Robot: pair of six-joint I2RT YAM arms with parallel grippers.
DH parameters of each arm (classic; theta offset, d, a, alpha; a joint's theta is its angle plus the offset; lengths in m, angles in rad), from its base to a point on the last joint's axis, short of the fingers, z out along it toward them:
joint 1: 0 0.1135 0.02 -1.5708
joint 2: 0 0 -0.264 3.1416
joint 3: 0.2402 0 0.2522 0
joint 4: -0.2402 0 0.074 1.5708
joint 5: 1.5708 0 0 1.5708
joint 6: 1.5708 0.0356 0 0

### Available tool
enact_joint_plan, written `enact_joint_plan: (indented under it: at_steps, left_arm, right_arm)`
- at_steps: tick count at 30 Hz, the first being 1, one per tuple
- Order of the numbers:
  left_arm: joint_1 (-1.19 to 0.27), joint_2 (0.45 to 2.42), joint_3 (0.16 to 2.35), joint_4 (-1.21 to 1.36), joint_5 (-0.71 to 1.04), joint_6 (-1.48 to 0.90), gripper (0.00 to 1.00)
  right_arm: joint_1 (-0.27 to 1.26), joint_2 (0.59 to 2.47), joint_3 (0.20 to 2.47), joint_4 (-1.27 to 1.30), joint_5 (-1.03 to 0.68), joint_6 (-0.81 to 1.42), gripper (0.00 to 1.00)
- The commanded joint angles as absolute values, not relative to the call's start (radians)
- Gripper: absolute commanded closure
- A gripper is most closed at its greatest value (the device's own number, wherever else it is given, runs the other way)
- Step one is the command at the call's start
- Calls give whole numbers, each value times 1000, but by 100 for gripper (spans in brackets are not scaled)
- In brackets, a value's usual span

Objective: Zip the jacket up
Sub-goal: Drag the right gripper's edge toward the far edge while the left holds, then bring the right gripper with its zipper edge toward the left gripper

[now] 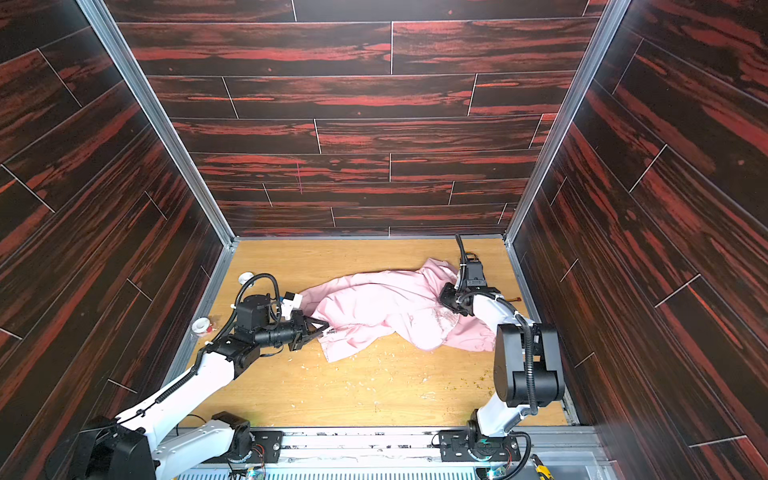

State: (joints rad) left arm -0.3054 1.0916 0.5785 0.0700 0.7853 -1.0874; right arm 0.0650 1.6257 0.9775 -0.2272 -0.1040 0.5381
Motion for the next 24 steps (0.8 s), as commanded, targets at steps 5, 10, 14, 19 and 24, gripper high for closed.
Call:
enact_joint_plan:
  at_steps: [5, 10, 14, 19, 24]
  left_arm:
    - [-315, 1124, 618, 60, 806, -1048, 100]
    - [-318, 1138, 635, 49, 816, -1037, 100]
    - [-318, 1141, 641, 32, 822, -1024, 100]
    - [-317, 1142, 644, 22, 827, -1012, 100]
    - [-318, 1144, 645, 20, 834, -1010, 100]
  right_arm:
    - [63, 1438, 955, -213, -49, 528, 55]
    - [68, 1358, 918, -195, -94, 526, 54]
    - [116, 1251, 876, -129, -164, 484, 42]
    - [236, 1229, 942, -201, -142, 449, 42]
    - [405, 1261, 955, -84, -425, 427, 49]
